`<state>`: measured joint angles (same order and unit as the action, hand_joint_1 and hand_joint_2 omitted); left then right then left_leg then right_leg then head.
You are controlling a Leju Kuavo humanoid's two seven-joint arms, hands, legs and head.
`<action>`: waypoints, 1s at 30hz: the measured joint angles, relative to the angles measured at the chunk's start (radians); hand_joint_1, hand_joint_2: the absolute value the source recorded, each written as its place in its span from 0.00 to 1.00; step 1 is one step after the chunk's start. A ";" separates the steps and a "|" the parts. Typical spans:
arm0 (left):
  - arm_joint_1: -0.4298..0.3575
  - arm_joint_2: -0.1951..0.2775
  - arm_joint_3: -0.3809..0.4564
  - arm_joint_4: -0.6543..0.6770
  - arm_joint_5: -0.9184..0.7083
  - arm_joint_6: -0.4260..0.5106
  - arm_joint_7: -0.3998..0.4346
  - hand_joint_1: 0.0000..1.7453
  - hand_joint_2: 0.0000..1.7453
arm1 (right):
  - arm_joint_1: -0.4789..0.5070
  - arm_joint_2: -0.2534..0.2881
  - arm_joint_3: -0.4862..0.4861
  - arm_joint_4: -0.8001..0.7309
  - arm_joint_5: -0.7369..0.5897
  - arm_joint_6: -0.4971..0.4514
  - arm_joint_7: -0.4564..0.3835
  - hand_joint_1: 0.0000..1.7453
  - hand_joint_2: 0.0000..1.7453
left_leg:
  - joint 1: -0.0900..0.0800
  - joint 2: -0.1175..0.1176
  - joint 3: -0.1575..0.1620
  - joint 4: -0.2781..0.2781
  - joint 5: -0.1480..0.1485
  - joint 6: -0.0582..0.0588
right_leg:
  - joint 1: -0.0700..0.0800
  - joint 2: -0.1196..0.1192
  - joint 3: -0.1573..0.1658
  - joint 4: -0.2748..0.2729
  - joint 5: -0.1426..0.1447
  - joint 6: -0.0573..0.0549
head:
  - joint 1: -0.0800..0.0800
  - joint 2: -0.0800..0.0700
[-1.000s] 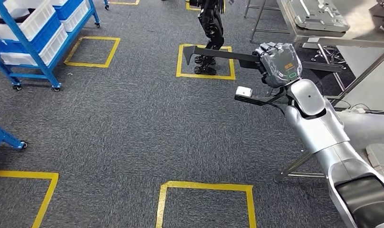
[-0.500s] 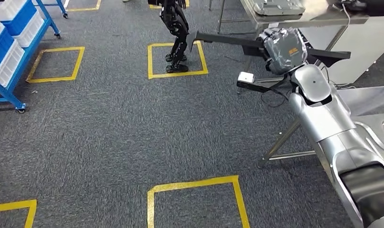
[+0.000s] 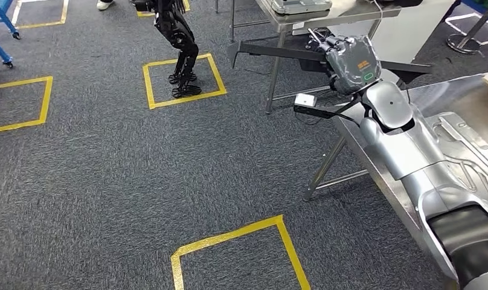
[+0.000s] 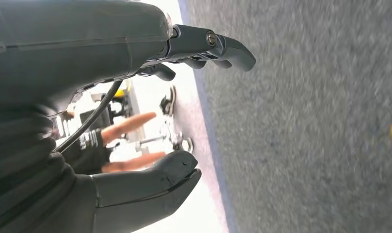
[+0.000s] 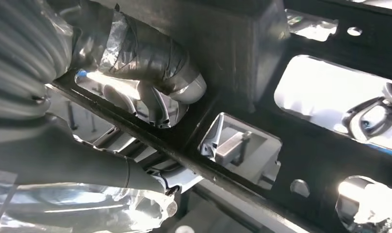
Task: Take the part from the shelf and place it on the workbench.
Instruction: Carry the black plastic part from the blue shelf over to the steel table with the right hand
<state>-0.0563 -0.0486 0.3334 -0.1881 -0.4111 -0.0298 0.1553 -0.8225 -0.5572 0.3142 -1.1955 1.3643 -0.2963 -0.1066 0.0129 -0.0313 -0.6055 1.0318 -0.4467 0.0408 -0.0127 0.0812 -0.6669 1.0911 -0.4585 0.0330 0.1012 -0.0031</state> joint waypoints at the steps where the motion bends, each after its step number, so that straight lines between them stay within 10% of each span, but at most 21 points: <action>1: 0.001 0.000 0.000 0.000 0.001 0.001 0.000 0.00 1.00 | 0.001 -0.002 0.000 -0.001 0.000 -0.001 0.000 1.00 1.00 | -0.001 0.013 0.003 -0.004 0.001 0.004 | 0.000 -0.037 -0.026 0.053 -0.027 0.004 | 0.000 0.000; 5: 0.003 0.000 0.002 0.000 0.004 0.002 0.000 0.00 1.00 | 0.011 -0.002 0.000 0.000 -0.002 -0.003 0.001 1.00 1.00 | -0.004 0.063 0.005 -0.006 -0.005 0.007 | -0.008 -0.078 -0.112 0.211 -0.072 0.017 | 0.000 0.000; 9: 0.002 -0.001 0.005 0.000 0.004 -0.002 -0.004 0.00 1.00 | 0.013 0.001 0.000 0.002 0.000 -0.016 0.007 1.00 1.00 | -0.007 0.107 0.016 -0.006 -0.017 -0.005 | 0.000 -0.138 0.014 -0.031 0.037 0.010 | 0.000 0.000; 13: -0.002 -0.004 0.010 0.000 0.004 -0.002 -0.012 0.00 1.00 | 0.044 0.003 -0.002 0.002 0.007 -0.063 0.016 1.00 1.00 | -0.003 0.135 0.034 -0.005 -0.032 -0.029 | 0.013 -0.120 0.037 -0.071 0.039 -0.017 | 0.000 0.000; 18: 0.002 -0.008 0.020 0.000 0.005 -0.002 -0.016 0.00 1.00 | 0.079 0.009 -0.006 0.000 0.007 -0.089 0.018 1.00 1.00 | 0.000 0.043 -0.070 0.220 -0.146 -0.035 | 0.008 -0.067 0.051 -0.080 0.040 -0.046 | -0.001 0.000; 20: 0.005 -0.008 0.024 0.000 0.004 0.000 -0.016 0.00 1.00 | 0.098 0.012 -0.006 -0.001 0.006 -0.090 0.017 1.00 1.00 | 0.000 0.036 -0.111 0.279 -0.146 -0.034 | 0.010 -0.038 0.052 -0.075 0.036 -0.047 | 0.000 0.000; 24: 0.007 -0.007 0.027 0.000 0.003 0.005 -0.012 0.00 1.00 | 0.139 0.016 -0.018 -0.006 0.006 -0.099 0.017 1.00 1.00 | 0.004 -0.025 -0.029 0.067 -0.019 -0.023 | 0.007 0.014 0.047 -0.055 0.023 -0.036 | 0.000 0.000; 26: 0.006 -0.007 0.031 0.000 0.002 0.006 -0.007 0.00 1.00 | 0.156 0.025 -0.027 -0.006 0.016 -0.110 0.015 1.00 1.00 | 0.003 -0.053 -0.008 0.019 -0.012 -0.018 | 0.001 0.038 0.038 -0.050 0.022 -0.023 | 0.000 0.000; 28: 0.003 -0.007 0.035 0.000 0.000 0.008 -0.001 0.00 1.00 | 0.172 0.037 -0.032 -0.003 0.040 -0.121 0.017 1.00 1.00 | 0.001 -0.031 -0.002 0.008 -0.008 -0.011 | -0.007 0.060 0.033 -0.054 0.026 -0.009 | -0.001 0.000; 30: 0.002 -0.008 0.042 0.000 -0.002 0.010 0.005 0.00 1.00 | 0.176 0.056 -0.035 0.007 0.071 -0.130 0.027 1.00 1.00 | 0.003 -0.004 0.009 -0.011 -0.001 0.001 | -0.005 0.025 0.019 -0.030 0.010 0.000 | 0.001 0.000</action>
<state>-0.0548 -0.0566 0.3759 -0.1881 -0.4127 -0.0201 0.1607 -0.6468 -0.5007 0.2789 -1.1890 1.4349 -0.4262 -0.0794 0.0156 -0.0358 -0.5968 1.0205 -0.4475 0.0416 -0.0180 0.1064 -0.6479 1.0612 -0.4485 0.0334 0.1022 -0.0031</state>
